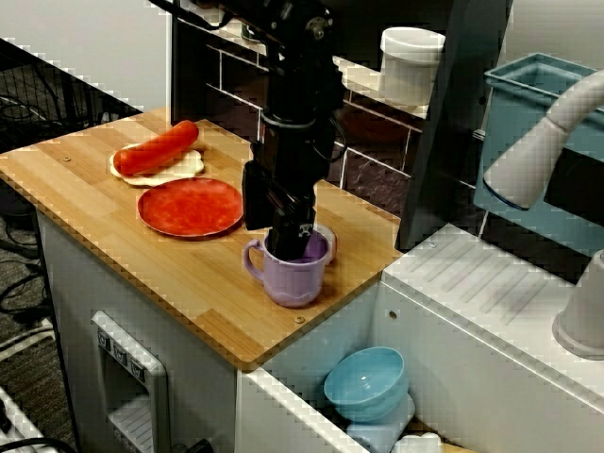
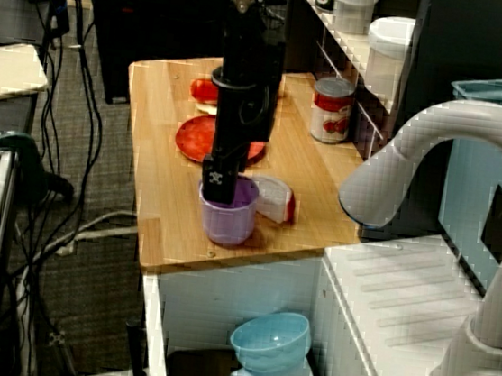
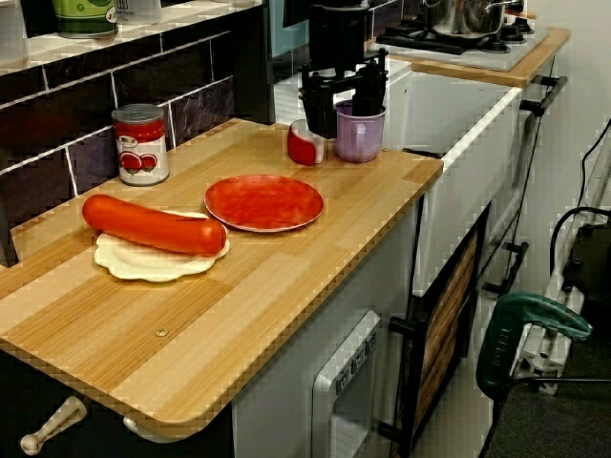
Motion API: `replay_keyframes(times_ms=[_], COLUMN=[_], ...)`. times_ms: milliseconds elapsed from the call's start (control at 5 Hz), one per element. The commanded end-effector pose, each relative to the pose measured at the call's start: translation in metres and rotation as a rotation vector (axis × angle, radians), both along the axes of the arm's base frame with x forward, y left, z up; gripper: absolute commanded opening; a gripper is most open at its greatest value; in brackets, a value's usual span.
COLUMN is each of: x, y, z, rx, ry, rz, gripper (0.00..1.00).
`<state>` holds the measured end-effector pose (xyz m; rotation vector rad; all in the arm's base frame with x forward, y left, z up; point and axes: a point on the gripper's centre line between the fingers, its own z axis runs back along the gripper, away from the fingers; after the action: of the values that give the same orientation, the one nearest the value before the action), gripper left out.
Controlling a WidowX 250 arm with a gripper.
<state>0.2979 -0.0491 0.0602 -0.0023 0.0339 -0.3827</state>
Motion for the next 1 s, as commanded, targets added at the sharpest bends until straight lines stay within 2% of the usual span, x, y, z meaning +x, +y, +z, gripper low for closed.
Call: replay_keyframes(times_ms=[0,200,400,600,800], x=[-0.003,-0.008,-0.013,-0.018,-0.02], y=[0.014,0.016,0.026,0.038,0.048], z=[0.034,0.04,0.038,0.029,0.019], rx=[-0.061,-0.072,-0.085,-0.092,-0.065], ry=[-0.082,-0.081,-0.056,-0.052,-0.096], rz=[-0.001,-0.014,-0.066,-0.13,-0.199], gripper=[1.0,1.0,1.0,1.0,1.0])
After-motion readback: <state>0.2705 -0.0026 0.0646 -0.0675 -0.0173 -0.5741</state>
